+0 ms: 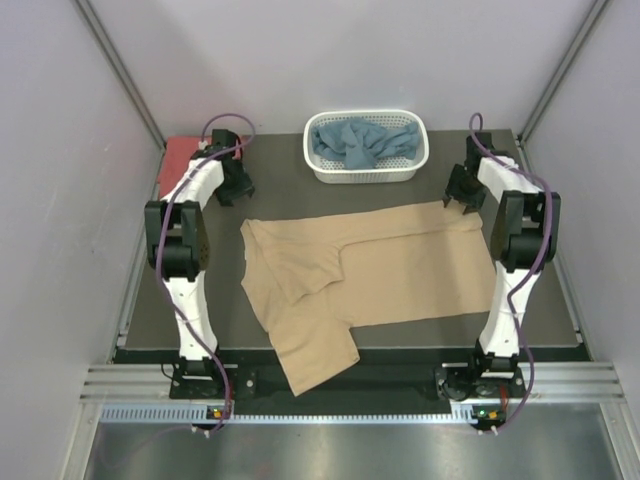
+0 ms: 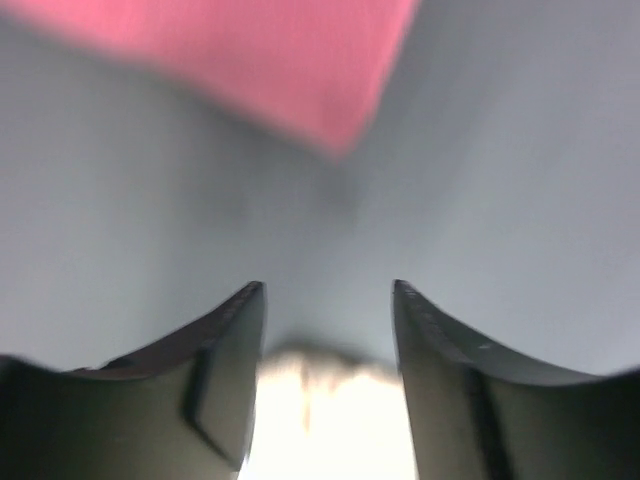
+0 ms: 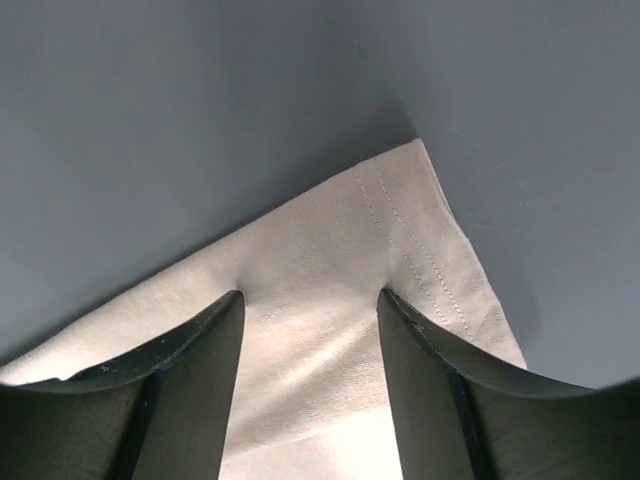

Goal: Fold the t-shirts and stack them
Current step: Fold the tshirt

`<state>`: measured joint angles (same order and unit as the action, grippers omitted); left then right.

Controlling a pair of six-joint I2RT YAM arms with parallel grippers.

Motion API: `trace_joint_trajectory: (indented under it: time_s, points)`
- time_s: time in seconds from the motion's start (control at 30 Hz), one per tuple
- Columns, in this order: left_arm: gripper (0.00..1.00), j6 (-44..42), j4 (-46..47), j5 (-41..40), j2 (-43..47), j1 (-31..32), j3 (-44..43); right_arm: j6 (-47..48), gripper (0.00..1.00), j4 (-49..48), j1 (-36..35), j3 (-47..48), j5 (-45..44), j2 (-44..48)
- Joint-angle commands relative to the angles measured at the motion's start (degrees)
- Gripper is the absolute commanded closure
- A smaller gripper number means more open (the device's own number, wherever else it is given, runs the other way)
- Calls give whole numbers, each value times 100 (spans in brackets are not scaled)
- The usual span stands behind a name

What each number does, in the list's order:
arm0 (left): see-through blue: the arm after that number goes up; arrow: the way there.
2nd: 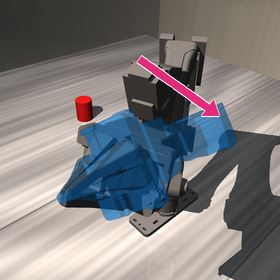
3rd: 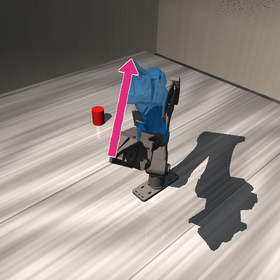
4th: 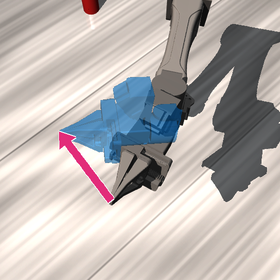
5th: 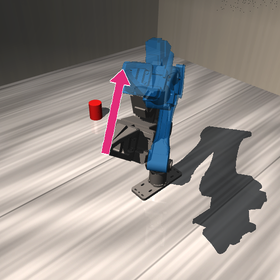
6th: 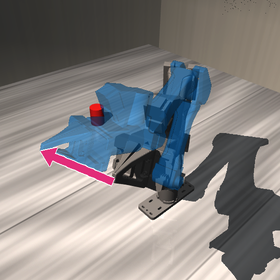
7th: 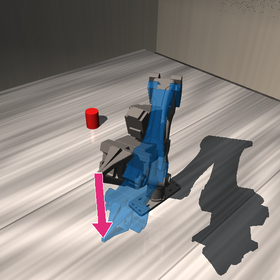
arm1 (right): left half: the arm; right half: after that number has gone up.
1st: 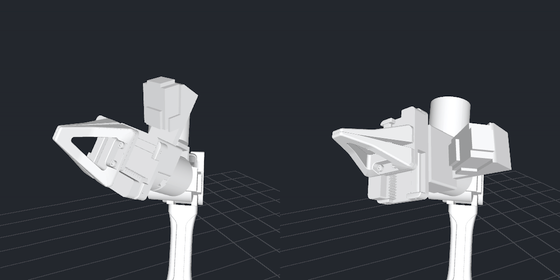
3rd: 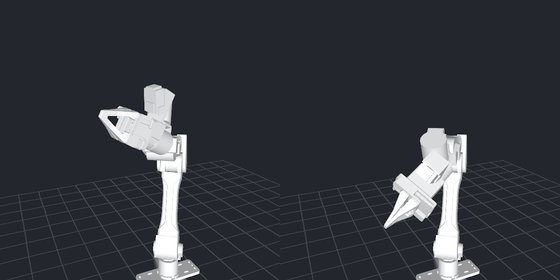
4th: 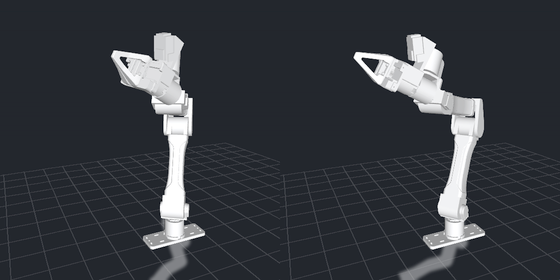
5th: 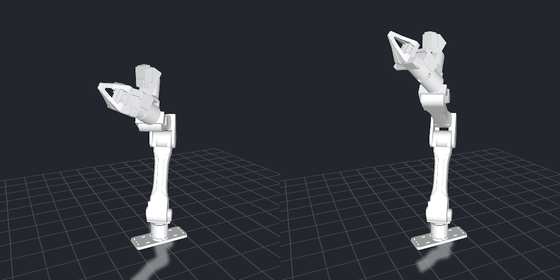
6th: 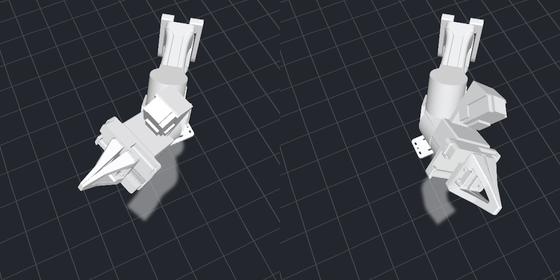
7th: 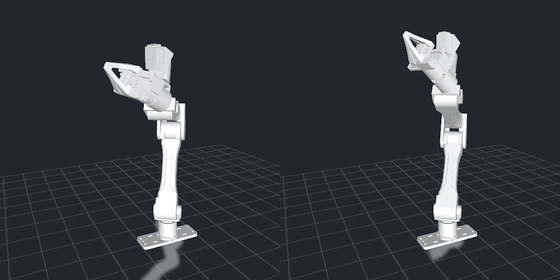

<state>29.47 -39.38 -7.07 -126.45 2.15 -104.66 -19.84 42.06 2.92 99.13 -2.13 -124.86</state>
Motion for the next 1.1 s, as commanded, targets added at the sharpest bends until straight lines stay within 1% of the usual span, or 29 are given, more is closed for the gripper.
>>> trace_joint_trajectory:
  time_s: [0.0,0.03,0.07,0.1,0.13,0.2,0.33,0.4,0.57,0.73,0.9,1.03,1.07]
  points:
    - [39,-161,-159,117,1262,57,594,208,43,118,-116,142,-191,558]
    - [36,-292,-80,197,1603,57,1057,243,43,109,-151,107,-148,655]
    - [35,-389,208,310,1745,57,1271,252,42,109,-212,19,-121,847]
    - [35,-607,350,625,1851,48,1473,278,42,109,-239,-8,-95,936]
    - [35,-697,412,680,1965,48,1701,313,42,100,-248,-43,1,1024]
    - [36,-986,352,1040,1932,48,1739,314,42,83,-248,-148,194,1261]
    - [39,-1417,352,1103,1643,66,1652,322,41,-5,-248,-456,634,1762]
    - [38,-1654,430,1137,1449,66,1607,383,41,-23,-248,-649,705,1903]
    - [37,-1796,641,1401,1053,92,1572,480,41,-32,-248,-1088,661,2281]
    - [38,-1902,694,1279,965,189,1685,525,41,-23,-248,-1282,705,2466]
    - [41,-1875,598,866,1096,259,1923,498,41,-58,-248,-1335,907,2449]
    - [48,-1849,554,760,1202,268,2046,472,40,-102,-248,-1291,1013,2335]
    - [53,-1849,536,760,1185,268,2046,454,40,-102,-248,-1282,1022,2317]
